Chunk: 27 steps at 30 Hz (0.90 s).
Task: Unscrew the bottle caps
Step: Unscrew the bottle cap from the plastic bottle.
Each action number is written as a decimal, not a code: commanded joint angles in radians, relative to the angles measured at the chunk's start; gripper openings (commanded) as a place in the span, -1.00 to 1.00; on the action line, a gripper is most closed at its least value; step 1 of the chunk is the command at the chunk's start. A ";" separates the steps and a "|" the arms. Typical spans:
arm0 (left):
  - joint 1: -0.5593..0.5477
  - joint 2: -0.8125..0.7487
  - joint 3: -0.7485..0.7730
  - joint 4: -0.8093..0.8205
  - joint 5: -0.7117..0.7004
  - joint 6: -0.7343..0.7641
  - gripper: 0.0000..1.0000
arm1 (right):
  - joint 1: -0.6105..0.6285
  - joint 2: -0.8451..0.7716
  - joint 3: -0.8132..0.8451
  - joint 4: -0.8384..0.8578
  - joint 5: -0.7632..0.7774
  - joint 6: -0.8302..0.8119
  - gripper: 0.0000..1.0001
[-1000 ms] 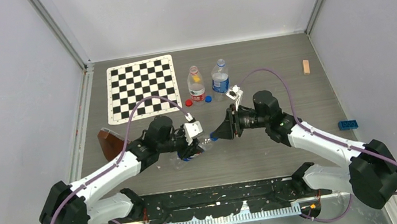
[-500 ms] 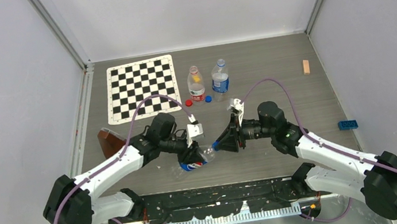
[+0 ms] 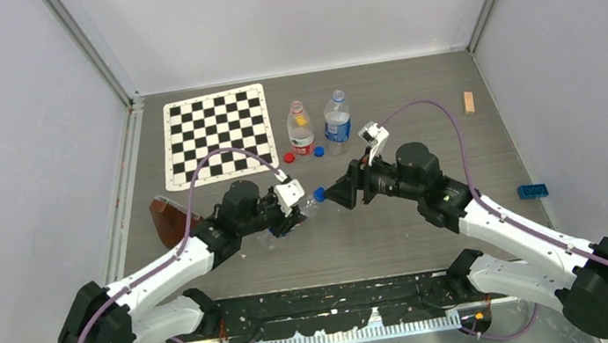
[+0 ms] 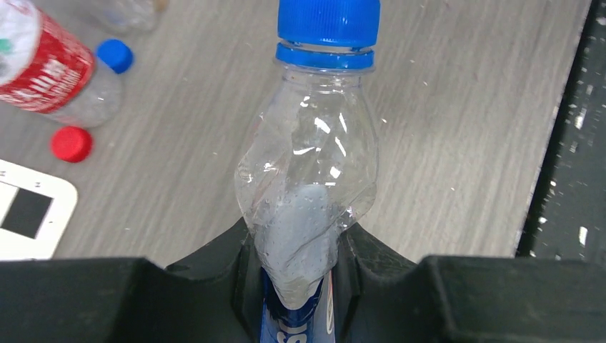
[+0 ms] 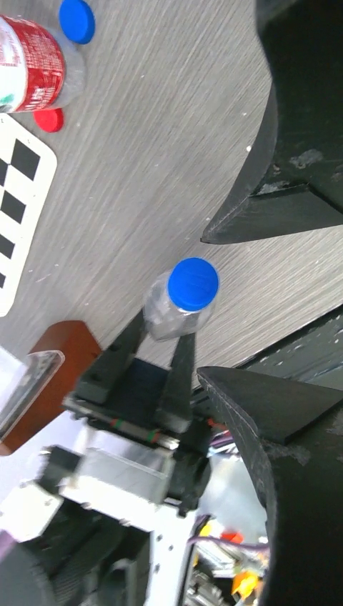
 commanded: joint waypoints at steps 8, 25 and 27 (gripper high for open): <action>-0.075 -0.128 -0.092 0.225 -0.228 0.047 -1.00 | -0.005 0.174 0.179 -0.067 -0.023 0.235 0.25; -0.075 -0.129 -0.080 0.202 -0.194 0.069 -1.00 | -0.007 0.214 0.178 -0.037 -0.068 0.206 -0.63; -0.076 -0.127 -0.073 0.186 -0.166 0.067 -1.00 | -0.007 0.214 0.169 -0.028 -0.087 0.183 -0.78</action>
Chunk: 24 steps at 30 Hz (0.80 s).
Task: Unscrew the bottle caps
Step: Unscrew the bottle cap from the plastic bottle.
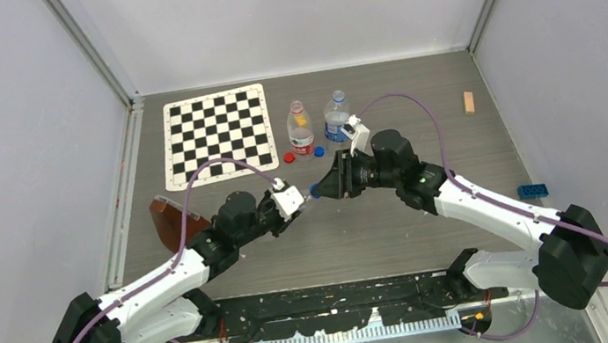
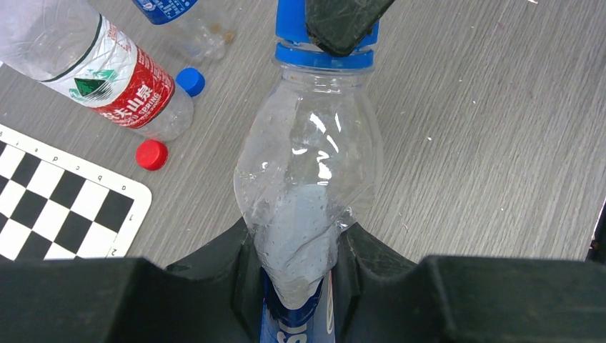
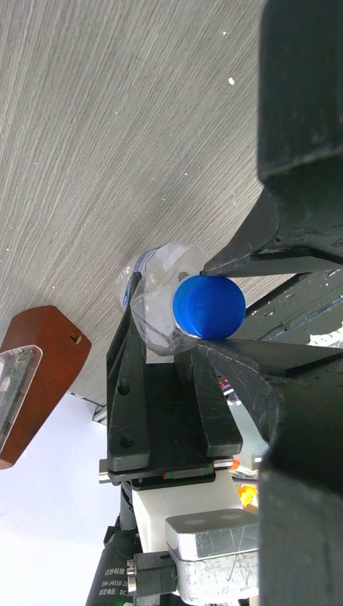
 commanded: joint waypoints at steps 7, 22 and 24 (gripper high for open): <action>0.001 0.046 0.115 -0.100 0.157 -0.036 -1.00 | -0.001 -0.060 -0.070 0.093 -0.079 -0.178 -0.99; 0.064 0.197 0.267 -0.271 0.754 -0.060 -1.00 | 0.003 -0.231 -0.252 0.152 -0.299 -0.424 -0.99; 0.066 0.210 0.278 -0.285 0.796 -0.053 -1.00 | 0.005 -0.247 -0.268 0.164 -0.313 -0.439 -0.99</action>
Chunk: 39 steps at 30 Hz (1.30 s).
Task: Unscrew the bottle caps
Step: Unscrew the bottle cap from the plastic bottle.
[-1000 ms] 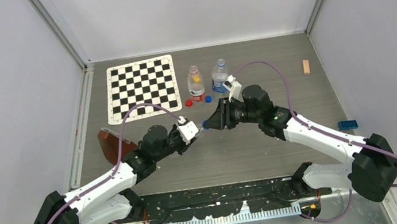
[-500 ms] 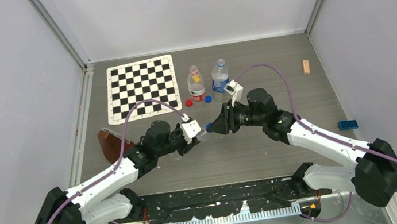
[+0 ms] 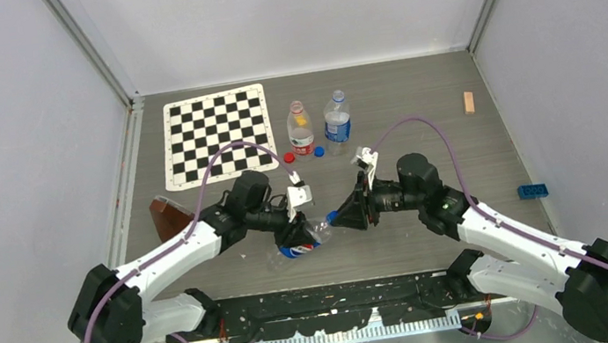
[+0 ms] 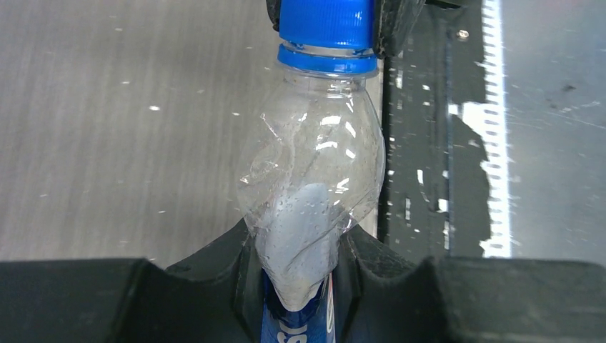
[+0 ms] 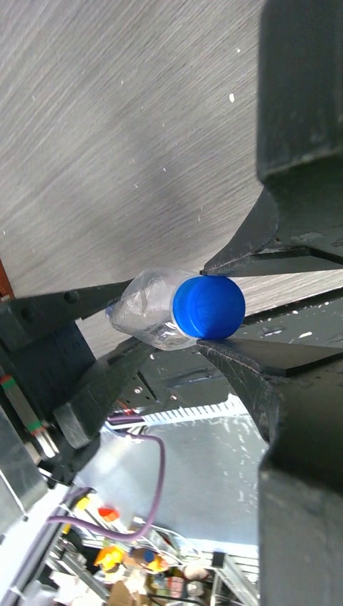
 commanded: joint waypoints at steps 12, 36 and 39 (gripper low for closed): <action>-0.007 0.013 0.069 0.078 0.006 -0.051 -1.00 | 0.020 -0.111 -0.028 0.049 0.109 -0.040 -0.03; -0.050 -0.207 -0.104 0.263 -0.420 -0.016 -1.00 | 0.008 0.013 0.234 -0.136 0.285 0.337 0.32; -0.051 -0.214 -0.112 0.268 -0.433 -0.011 -1.00 | 0.008 0.052 0.240 -0.122 0.260 0.347 0.29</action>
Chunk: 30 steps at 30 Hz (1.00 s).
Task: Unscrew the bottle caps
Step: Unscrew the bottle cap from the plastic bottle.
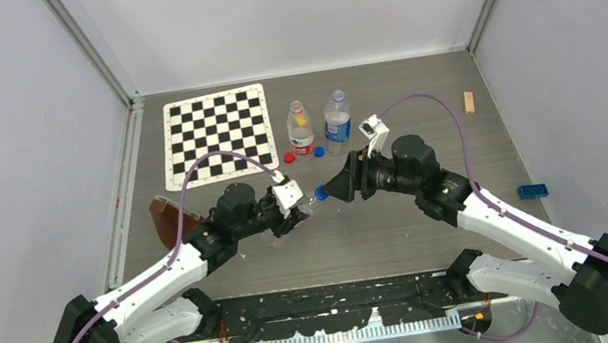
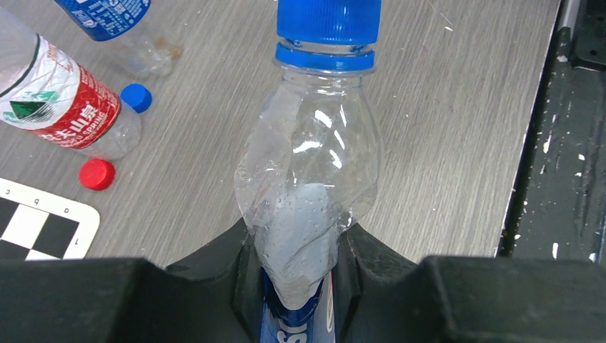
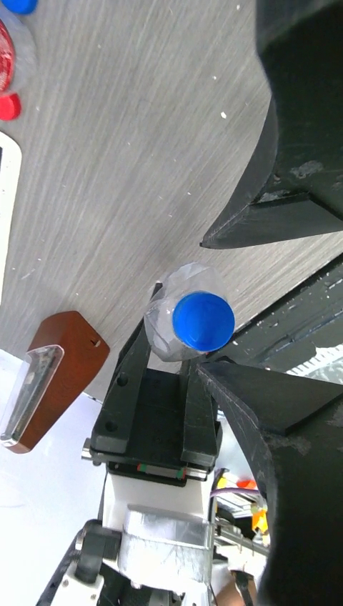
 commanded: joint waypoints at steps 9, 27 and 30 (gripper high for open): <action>-0.006 -0.009 -0.005 0.067 -0.054 0.028 -1.00 | -0.003 0.090 0.053 0.079 -0.084 0.069 0.20; -0.008 0.011 0.004 0.070 -0.051 0.039 -1.00 | -0.003 0.140 0.056 0.118 -0.087 0.079 -0.26; -0.009 0.015 0.003 0.074 -0.053 0.039 -1.00 | -0.003 0.156 0.057 0.120 -0.106 0.069 -0.48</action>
